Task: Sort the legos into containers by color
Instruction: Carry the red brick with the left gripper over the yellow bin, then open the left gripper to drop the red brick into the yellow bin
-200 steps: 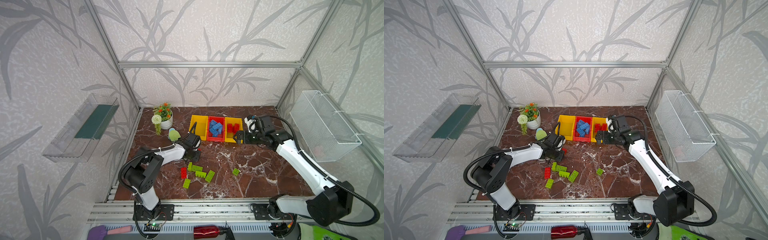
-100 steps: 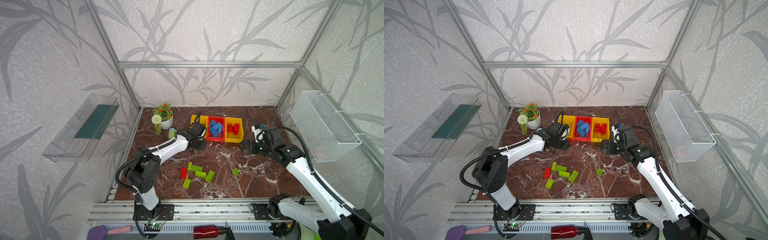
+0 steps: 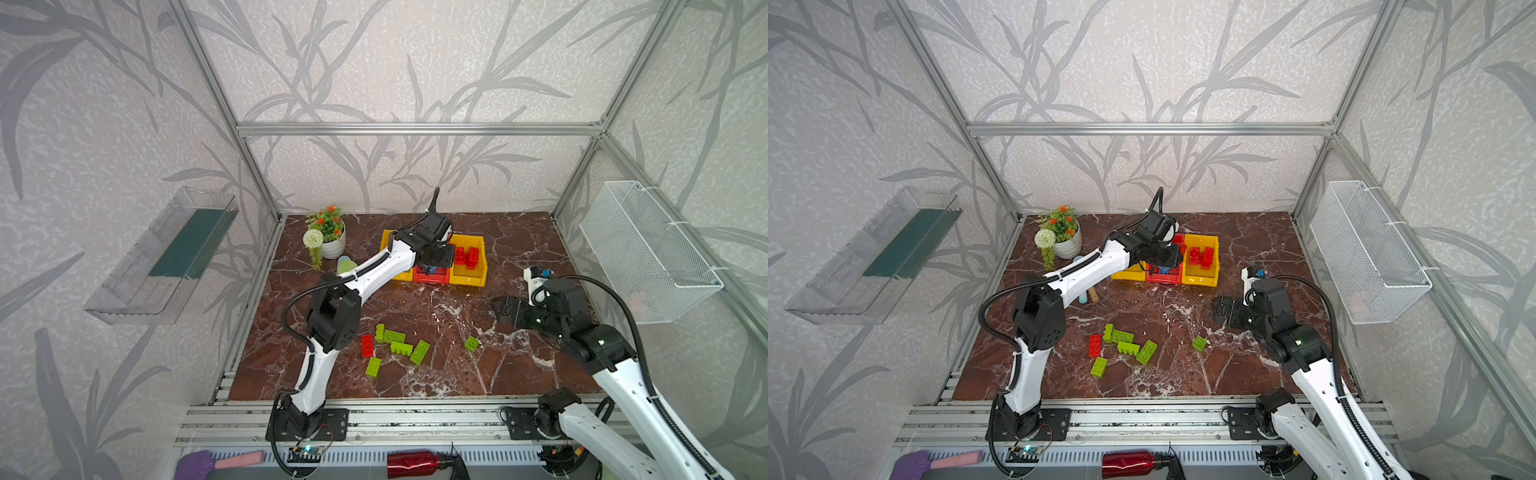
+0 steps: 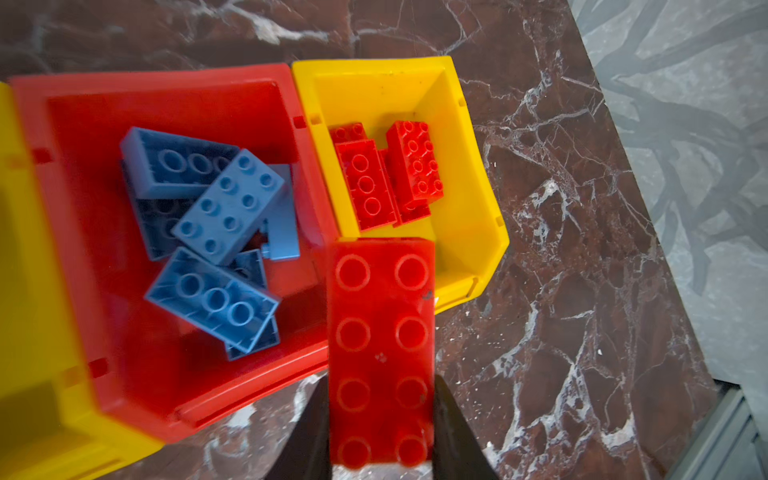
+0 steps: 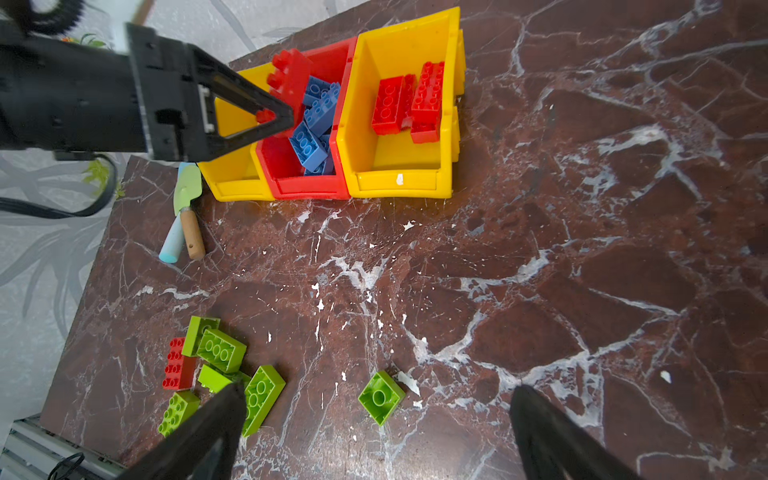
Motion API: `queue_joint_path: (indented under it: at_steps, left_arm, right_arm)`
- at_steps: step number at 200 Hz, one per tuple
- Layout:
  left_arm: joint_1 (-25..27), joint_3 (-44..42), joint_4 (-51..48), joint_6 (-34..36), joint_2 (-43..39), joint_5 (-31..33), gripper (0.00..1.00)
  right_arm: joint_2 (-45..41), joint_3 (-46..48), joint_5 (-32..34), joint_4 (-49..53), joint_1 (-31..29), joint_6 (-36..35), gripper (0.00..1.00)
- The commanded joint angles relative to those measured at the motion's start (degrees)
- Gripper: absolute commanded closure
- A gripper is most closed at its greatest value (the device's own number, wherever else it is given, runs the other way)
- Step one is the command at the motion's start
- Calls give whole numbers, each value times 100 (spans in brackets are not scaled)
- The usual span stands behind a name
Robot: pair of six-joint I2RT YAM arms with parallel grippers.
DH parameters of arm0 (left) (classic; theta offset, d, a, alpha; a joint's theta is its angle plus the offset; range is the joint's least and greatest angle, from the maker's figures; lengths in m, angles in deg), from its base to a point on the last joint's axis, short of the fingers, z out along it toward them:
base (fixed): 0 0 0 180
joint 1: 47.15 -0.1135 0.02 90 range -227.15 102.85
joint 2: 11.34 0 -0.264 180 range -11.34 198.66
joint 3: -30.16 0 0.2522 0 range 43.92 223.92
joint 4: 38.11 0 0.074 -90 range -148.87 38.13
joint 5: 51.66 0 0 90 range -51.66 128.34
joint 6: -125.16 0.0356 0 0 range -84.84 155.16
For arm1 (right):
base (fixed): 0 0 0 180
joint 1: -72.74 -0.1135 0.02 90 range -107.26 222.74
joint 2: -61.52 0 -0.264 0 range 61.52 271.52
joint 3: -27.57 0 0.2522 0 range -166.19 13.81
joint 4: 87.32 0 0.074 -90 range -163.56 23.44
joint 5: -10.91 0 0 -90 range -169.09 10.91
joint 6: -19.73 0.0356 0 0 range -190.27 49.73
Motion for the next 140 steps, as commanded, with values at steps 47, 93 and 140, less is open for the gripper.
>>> queue_joint_path:
  at_steps: [47,93,140]
  left_arm:
    - [201,2779,-614,-787,1848,-643,70]
    - [163,3612,-636,-1039,2539,-551,61]
    - [100,3614,-377,-1210,2668,-515,33]
  right_arm:
    - [-157,-33,270,222,62,-15,1]
    - [-113,-54,302,209,147,-94,1]
    - [-38,-89,275,165,253,-173,1]
